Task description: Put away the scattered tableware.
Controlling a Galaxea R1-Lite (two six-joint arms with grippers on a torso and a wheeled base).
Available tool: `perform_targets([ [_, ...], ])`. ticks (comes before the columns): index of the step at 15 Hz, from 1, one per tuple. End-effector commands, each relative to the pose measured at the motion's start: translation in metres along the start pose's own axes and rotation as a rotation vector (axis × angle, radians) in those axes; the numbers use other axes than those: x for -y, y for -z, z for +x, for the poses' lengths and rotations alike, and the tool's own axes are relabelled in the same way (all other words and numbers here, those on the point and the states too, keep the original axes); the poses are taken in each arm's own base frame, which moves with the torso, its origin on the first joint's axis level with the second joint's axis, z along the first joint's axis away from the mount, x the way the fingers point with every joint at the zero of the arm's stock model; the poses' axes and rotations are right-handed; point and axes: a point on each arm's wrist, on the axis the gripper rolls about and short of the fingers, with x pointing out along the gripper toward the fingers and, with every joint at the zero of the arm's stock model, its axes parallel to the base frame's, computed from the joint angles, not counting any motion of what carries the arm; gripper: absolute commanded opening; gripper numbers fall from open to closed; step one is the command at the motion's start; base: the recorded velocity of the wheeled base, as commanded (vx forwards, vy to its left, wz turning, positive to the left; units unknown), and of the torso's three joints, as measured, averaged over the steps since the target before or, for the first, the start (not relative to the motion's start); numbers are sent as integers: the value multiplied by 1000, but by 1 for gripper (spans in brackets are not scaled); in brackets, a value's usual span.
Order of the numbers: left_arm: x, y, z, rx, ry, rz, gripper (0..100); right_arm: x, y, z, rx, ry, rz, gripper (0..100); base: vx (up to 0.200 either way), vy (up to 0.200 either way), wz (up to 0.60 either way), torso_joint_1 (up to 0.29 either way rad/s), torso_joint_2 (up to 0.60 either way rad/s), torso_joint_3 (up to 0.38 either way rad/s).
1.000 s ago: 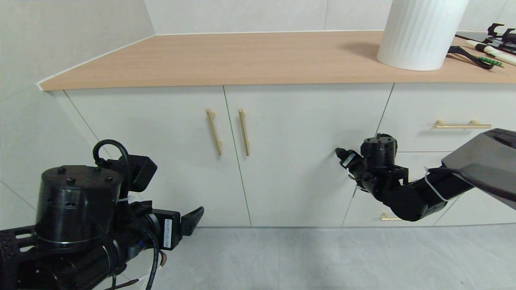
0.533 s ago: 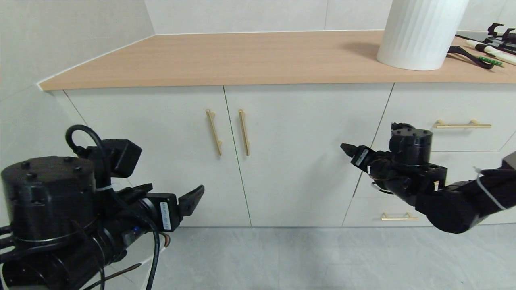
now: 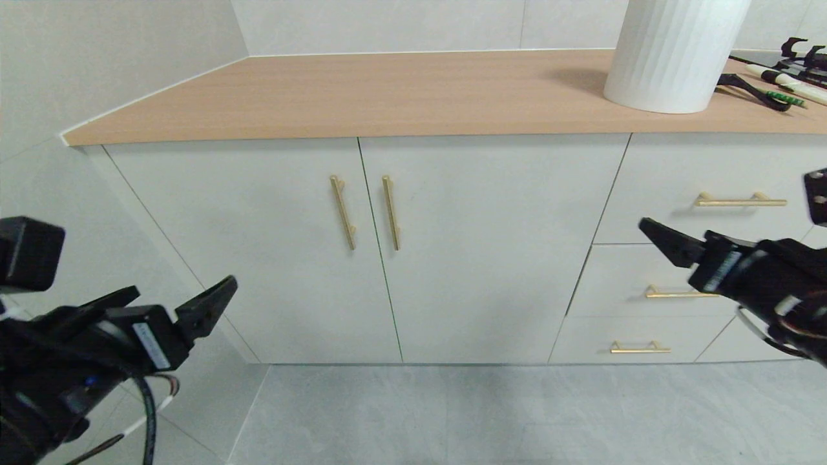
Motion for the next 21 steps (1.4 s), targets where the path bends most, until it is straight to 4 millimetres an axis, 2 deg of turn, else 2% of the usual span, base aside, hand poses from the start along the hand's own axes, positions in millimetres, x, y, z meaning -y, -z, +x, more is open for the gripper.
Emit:
perform_targets([
  [1, -35, 23, -49, 77, -55, 49, 100, 32, 6, -114, 133, 3, -170, 100, 0, 0, 0, 0, 0, 0],
  [2, -43, 26, -65, 130, -53, 56, 100, 39, 8, -136, 165, 16, -178, 100, 0, 0, 0, 0, 0, 0],
  [4, -63, 36, -98, 219, -118, 86, 100, 54, 21, -175, 182, 149, -197, 100, 0, 0, 0, 0, 0, 0],
  [5, -69, 41, -109, 238, -149, 101, 100, 56, 24, -187, 196, 181, -204, 100, 0, 0, 0, 0, 0, 0],
  [6, -79, 54, -133, 258, -195, 131, 100, 58, 27, -212, 228, 226, -208, 100, 0, 0, 0, 0, 0, 0],
  [7, -83, 65, -146, 251, -245, 141, 100, 58, 27, -231, 243, 235, -208, 100, 0, 0, 0, 0, 0, 0],
  [8, -85, 75, -153, 230, -250, 154, 100, 57, 25, -238, 209, 250, -209, 100, 0, 0, 0, 0, 0, 0],
  [11, -84, 90, -150, 200, -267, 98, 100, 56, 22, -239, 223, 339, -212, 100, 0, 0, 0, 0, 0, 0],
  [12, -84, 96, -147, 193, -308, 93, 100, 56, 31, -238, 214, 400, -223, 100, 0, 0, 0, 0, 0, 0],
  [14, -83, 106, -143, 211, -398, 86, 100, 60, 61, -239, 181, 442, -265, 100, 0, 0, 0, 0, 0, 0],
  [15, -83, 109, -143, 221, -420, 89, 100, 62, 67, -237, 164, 455, -273, 100, 0, 0, 0, 0, 0, 0],
  [16, -83, 127, -144, 203, -418, 169, 100, 69, 87, -230, 125, 483, -275, 100, 0, 0, 0, 0, 0, 0],
  [17, -83, 130, -143, 176, -410, 177, 100, 70, 90, -230, 96, 481, -277, 100, 0, 0, 0, 0, 0, 0],
  [18, -83, 131, -143, 172, -391, 168, 100, 71, 95, -230, 45, 478, -276, 100, 0, 0, 0, 0, 0, 0],
  [21, -77, 131, -141, 177, -134, 119, 100, 69, 97, -229, 19, 379, -279, 100, 0, 0, 0, 0, 0, 0],
])
